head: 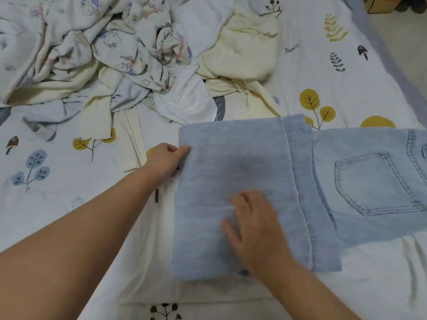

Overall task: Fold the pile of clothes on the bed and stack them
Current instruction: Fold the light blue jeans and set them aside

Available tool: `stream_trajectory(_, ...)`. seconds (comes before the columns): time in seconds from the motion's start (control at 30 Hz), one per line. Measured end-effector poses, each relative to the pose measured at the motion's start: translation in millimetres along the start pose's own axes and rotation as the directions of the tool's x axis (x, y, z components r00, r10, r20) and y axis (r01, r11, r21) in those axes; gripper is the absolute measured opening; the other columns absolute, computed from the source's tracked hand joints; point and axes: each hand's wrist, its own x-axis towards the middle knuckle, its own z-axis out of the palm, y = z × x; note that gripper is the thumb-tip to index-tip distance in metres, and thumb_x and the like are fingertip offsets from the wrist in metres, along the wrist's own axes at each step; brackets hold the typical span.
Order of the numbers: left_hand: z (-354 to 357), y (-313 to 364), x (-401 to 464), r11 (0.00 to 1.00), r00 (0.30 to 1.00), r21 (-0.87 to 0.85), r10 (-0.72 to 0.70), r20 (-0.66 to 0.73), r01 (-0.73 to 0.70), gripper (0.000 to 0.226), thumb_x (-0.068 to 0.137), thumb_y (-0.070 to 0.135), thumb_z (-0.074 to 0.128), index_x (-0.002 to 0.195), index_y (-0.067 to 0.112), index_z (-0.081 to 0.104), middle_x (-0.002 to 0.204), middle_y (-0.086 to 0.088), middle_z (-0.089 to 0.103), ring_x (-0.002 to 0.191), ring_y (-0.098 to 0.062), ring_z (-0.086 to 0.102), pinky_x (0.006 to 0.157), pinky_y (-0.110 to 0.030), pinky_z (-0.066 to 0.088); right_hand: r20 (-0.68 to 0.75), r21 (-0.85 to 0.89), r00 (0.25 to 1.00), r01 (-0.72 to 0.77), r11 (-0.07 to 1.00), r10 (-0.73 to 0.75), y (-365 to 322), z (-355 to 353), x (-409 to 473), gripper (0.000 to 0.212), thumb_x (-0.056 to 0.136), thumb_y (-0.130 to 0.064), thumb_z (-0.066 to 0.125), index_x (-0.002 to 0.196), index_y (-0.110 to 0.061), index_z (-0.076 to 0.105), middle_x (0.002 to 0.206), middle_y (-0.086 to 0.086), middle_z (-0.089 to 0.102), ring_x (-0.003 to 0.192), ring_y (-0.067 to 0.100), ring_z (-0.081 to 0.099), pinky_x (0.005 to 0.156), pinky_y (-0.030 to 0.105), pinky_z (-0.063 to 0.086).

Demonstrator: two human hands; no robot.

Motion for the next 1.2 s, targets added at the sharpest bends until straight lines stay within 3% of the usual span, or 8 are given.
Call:
stream_trajectory(0.07, -1.3, 5.5, 1.2, 0.998, 0.999, 0.043, -0.040, 0.029, 0.039, 0.042, 0.085, 0.042, 0.064, 0.093, 0.002, 0.064, 0.093, -0.015, 0.067, 0.081, -0.031, 0.065, 0.082, -0.044, 0.056, 0.264, 0.020, 0.933, 0.248, 0.969, -0.244, -30.5, 16.6, -13.3, 0.059, 0.068, -0.052, 0.070, 0.112, -0.014, 0.063, 0.119, 0.018, 0.059, 0.109, 0.033, 0.059, 0.093, 0.041, 0.048)
stream_trajectory(0.17, -3.5, 9.7, 1.8, 0.994, 0.997, 0.098, -0.046, 0.057, 0.040, 0.028, 0.089, 0.035, 0.060, 0.083, 0.007, 0.058, 0.092, -0.016, 0.064, 0.081, -0.030, 0.062, 0.083, -0.047, 0.055, 0.633, -0.086, 0.742, 0.348, 0.934, -0.219, -53.1, 38.4, -20.4, 0.070, 0.089, -0.049, 0.040, 0.149, -0.023, 0.016, 0.157, 0.017, -0.007, 0.142, 0.034, -0.015, 0.113, 0.052, -0.008)
stream_trajectory(0.33, -4.3, 12.8, 10.0, 0.998, 1.000, 0.055, -0.003, -0.012, 0.003, 0.016, 0.094, 0.022, 0.051, 0.082, 0.012, 0.052, 0.085, -0.008, 0.057, 0.077, -0.025, 0.056, 0.071, -0.039, 0.053, 0.494, -0.086, 0.840, 0.305, 0.949, -0.225, -52.8, 40.1, -26.6, 0.052, 0.081, -0.025, 0.029, 0.116, -0.033, 0.066, 0.122, -0.005, 0.064, 0.114, 0.026, 0.060, 0.093, 0.035, 0.051)
stream_trajectory(0.47, 1.7, -2.8, 14.4, 0.994, 0.989, -0.084, -0.085, -0.122, 0.075, 0.019, 0.093, 0.010, 0.049, 0.074, 0.008, 0.053, 0.076, -0.009, 0.055, 0.064, -0.020, 0.051, 0.059, -0.031, 0.045, 0.342, 0.000, 0.884, 0.340, 0.941, -0.319, -49.6, 48.8, -39.4, 0.043, 0.091, -0.018, 0.033, 0.103, -0.028, 0.073, 0.110, -0.008, 0.070, 0.102, 0.021, 0.066, 0.086, 0.031, 0.054)
stream_trajectory(0.57, 14.9, -12.8, 11.3, 0.993, 0.978, -0.080, -0.097, -0.186, 0.083, 0.011, 0.090, 0.010, 0.052, 0.081, 0.004, 0.054, 0.080, -0.011, 0.054, 0.074, -0.022, 0.052, 0.062, -0.029, 0.043, 0.542, -0.103, 0.802, 0.359, 0.928, -0.251, -51.6, 52.7, -47.4, 0.046, 0.082, -0.033, 0.030, 0.101, -0.046, 0.070, 0.112, -0.019, 0.066, 0.103, 0.012, 0.066, 0.086, 0.023, 0.053)
stream_trajectory(0.8, 2.7, -10.3, 13.4, 0.990, 0.988, 0.135, 0.058, -0.143, -0.039, 0.026, 0.088, 0.035, 0.059, 0.091, 0.009, 0.054, 0.085, -0.006, 0.057, 0.065, -0.017, 0.051, 0.056, -0.030, 0.043, 0.060, -0.157, 0.998, -0.013, 0.987, 0.022, -1.5, 27.1, -24.0, 0.056, 0.082, -0.040, 0.045, 0.132, -0.016, 0.050, 0.133, 0.018, 0.053, 0.123, 0.038, 0.048, 0.104, 0.049, 0.034)
stream_trajectory(1.03, 15.9, -11.4, 5.3, 0.859, 0.900, 0.501, 0.293, -0.321, -0.101, 0.030, 0.094, 0.023, 0.048, 0.118, 0.006, 0.048, 0.119, -0.022, 0.052, 0.095, -0.038, 0.052, 0.074, -0.041, 0.037, 0.245, -0.317, 0.905, -0.265, 0.911, 0.348, 59.9, 16.7, -36.6, 0.059, 0.092, -0.043, 0.045, 0.143, -0.015, 0.037, 0.152, 0.016, 0.020, 0.140, 0.037, 0.024, 0.114, 0.046, 0.018)
stream_trajectory(1.2, 20.0, 8.0, 17.6, 0.645, 0.865, 0.683, 0.500, -0.038, -0.343, 0.037, 0.096, 0.024, 0.044, 0.130, 0.010, 0.050, 0.129, -0.018, 0.052, 0.115, -0.040, 0.045, 0.090, -0.048, 0.038, 0.072, -0.130, 0.722, -0.677, 0.724, 0.688, 89.4, -9.5, -18.5, 0.063, 0.094, -0.039, 0.046, 0.148, -0.021, 0.019, 0.151, 0.013, 0.024, 0.138, 0.028, 0.023, 0.110, 0.041, 0.023)
